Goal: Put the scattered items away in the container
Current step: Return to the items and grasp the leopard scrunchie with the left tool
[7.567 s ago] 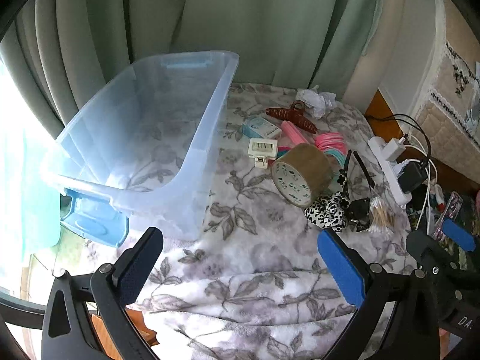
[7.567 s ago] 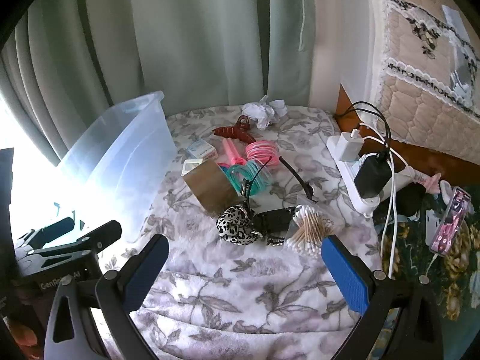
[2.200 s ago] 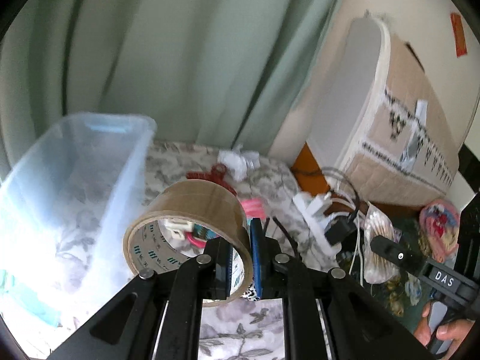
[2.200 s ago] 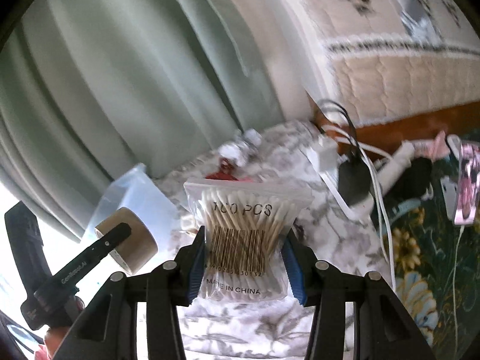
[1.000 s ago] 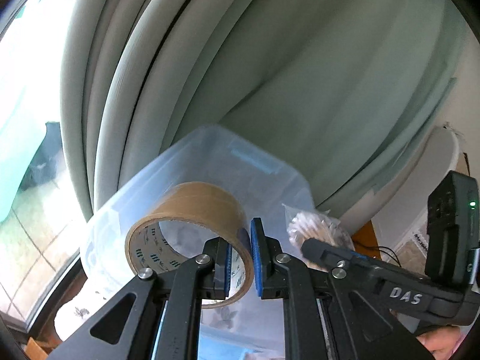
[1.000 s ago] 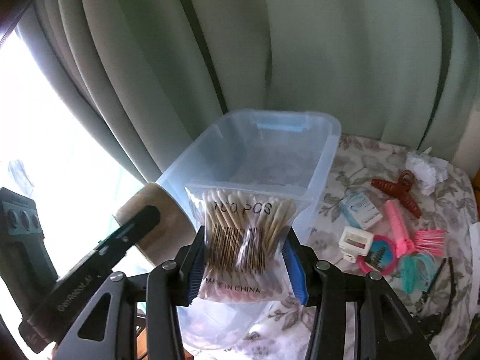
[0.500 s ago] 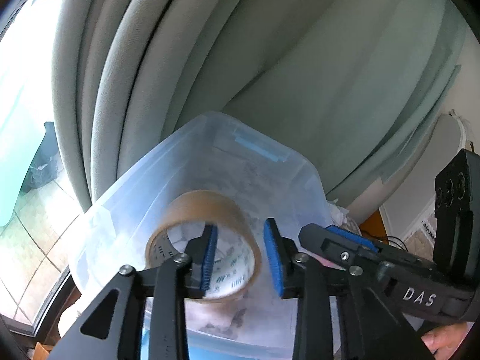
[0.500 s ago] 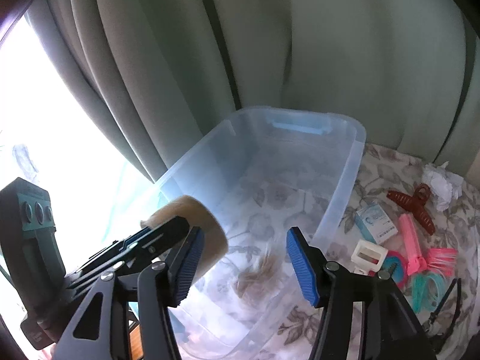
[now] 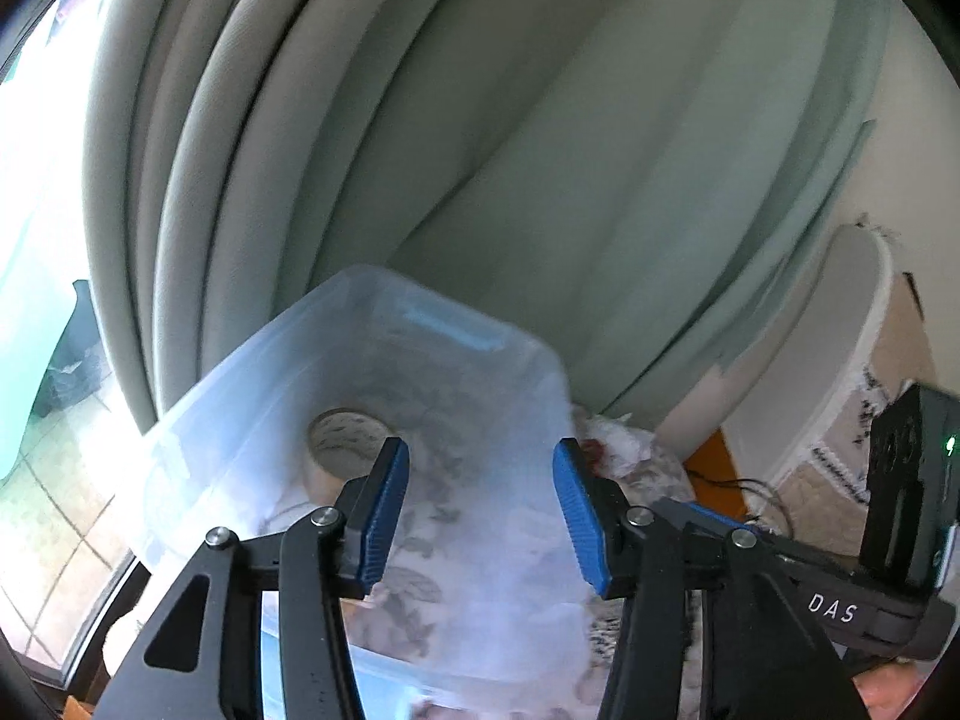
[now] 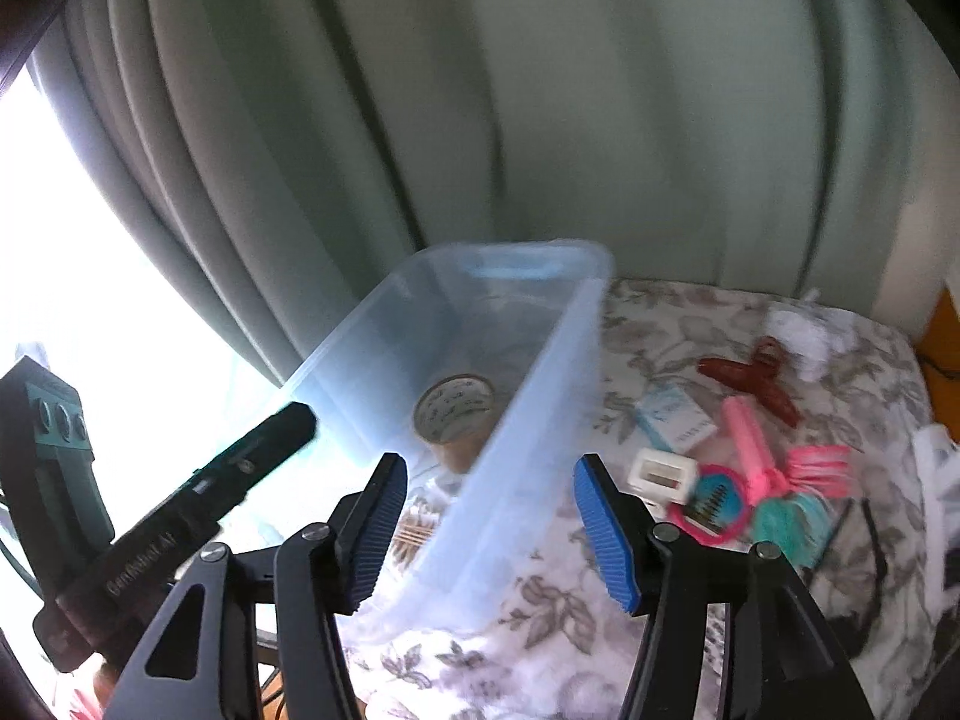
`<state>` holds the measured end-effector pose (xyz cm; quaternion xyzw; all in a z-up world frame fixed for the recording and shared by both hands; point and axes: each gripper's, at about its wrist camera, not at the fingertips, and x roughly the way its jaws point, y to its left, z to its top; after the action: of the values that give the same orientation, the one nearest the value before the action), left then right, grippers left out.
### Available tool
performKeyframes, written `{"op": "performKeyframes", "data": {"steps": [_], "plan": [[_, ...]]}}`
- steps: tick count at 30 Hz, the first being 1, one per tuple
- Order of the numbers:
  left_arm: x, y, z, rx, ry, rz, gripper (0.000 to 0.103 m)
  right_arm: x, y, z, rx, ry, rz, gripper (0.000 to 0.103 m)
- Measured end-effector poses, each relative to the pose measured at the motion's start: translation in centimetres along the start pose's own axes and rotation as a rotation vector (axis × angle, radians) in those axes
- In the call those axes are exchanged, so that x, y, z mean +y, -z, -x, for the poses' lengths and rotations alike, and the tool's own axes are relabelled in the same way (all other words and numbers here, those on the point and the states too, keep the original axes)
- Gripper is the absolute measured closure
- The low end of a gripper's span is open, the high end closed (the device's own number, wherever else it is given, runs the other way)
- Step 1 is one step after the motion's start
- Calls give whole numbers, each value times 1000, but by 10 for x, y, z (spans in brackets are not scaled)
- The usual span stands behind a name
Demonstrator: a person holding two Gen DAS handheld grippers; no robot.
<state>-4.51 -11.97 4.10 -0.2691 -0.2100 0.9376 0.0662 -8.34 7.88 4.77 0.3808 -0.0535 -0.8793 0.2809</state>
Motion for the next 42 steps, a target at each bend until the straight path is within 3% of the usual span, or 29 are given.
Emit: {"op": "performKeyframes", "data": {"steps": [10, 17, 20, 26, 31, 35, 42], "plan": [[-58, 17, 21, 37, 35, -90, 49, -81, 24, 85, -124, 130, -179, 39], [-110, 33, 8, 71, 56, -189, 49, -131, 49, 124, -162, 224, -301, 35], [-133, 47, -1, 124, 57, -262, 42, -154, 66, 127, -135, 251, -371, 35], [-158, 92, -29, 244, 37, -415, 41, -189, 98, 114, -58, 283, -478, 35], [-154, 123, -64, 378, 8, -409, 41, -205, 123, 94, 20, 258, -540, 35], [-148, 141, -89, 467, 2, -385, 41, -202, 127, 84, 36, 209, -512, 35], [-143, 158, -121, 558, -12, -364, 46, -199, 127, 64, 75, 198, -480, 35]]}}
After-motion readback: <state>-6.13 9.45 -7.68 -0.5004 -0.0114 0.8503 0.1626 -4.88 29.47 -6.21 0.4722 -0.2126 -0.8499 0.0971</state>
